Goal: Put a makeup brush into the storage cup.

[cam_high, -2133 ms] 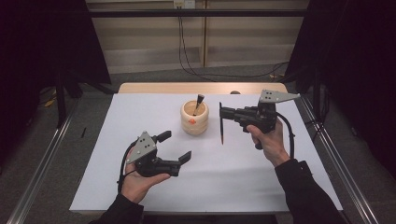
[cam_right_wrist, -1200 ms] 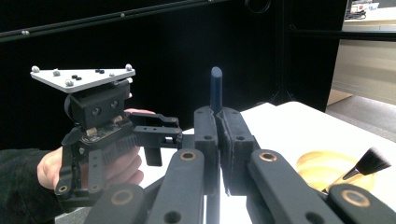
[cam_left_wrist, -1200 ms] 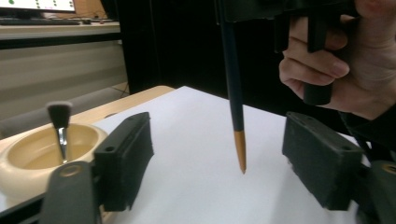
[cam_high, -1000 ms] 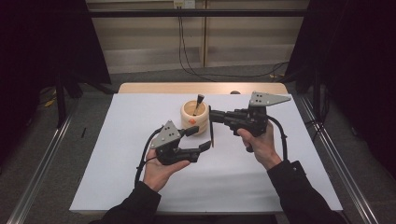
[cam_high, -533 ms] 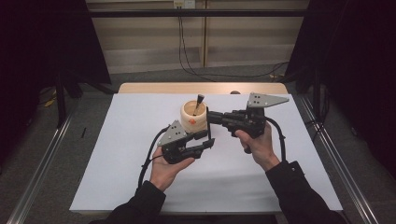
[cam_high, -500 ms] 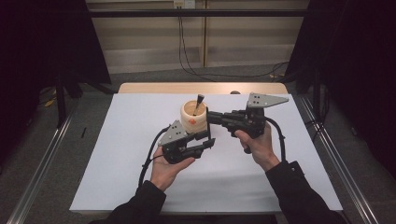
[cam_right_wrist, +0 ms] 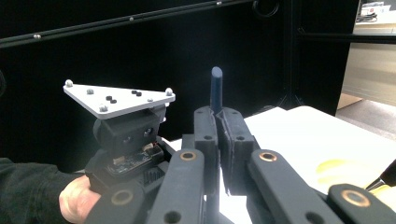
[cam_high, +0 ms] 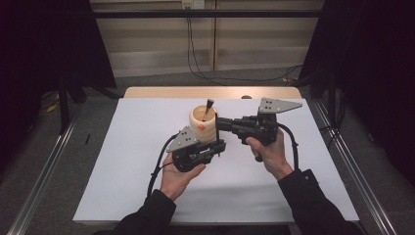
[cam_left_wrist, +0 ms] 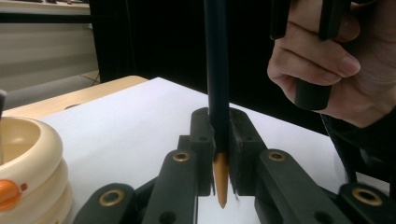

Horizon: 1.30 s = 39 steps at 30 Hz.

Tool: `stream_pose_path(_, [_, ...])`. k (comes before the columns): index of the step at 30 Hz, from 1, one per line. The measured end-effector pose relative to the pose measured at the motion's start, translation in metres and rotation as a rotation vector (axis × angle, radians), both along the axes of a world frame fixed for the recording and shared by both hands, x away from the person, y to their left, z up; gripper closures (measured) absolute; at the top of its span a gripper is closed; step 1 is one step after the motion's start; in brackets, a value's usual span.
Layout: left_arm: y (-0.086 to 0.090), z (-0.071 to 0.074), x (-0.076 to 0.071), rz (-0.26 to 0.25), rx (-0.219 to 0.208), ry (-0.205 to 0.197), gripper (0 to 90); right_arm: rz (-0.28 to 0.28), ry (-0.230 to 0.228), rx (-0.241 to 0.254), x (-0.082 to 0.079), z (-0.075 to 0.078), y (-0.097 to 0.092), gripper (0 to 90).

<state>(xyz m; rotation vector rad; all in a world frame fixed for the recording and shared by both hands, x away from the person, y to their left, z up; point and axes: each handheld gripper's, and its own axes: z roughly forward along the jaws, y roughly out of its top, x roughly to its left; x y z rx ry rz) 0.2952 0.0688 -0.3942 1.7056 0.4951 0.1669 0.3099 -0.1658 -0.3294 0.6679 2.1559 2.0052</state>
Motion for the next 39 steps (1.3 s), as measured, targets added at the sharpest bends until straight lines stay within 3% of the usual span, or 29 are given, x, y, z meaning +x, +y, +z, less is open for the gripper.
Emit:
stream_pose_path(12, [0.0046,-0.0002,0.0037,-0.026,-0.006,-0.002,83.7,0.004,0.001,0.008,0.0001,-0.0005,-0.0007,86.3])
stream_pose_path(29, [0.0069,-0.0003,0.0045,-0.034,0.020,0.016,83.9,0.028,0.006,0.001,0.0018,-0.0029,0.0013,85.1])
stream_pose_path(35, [0.0068,-0.0008,0.0047,-0.039,0.025,0.026,83.9,0.033,0.012,-0.001,0.0025,-0.0034,0.0023,76.4])
stream_pose_path(39, [0.0081,-0.0002,0.0053,-0.033,0.034,0.030,83.9,0.028,0.017,-0.003,0.0033,-0.0037,0.0022,65.6])
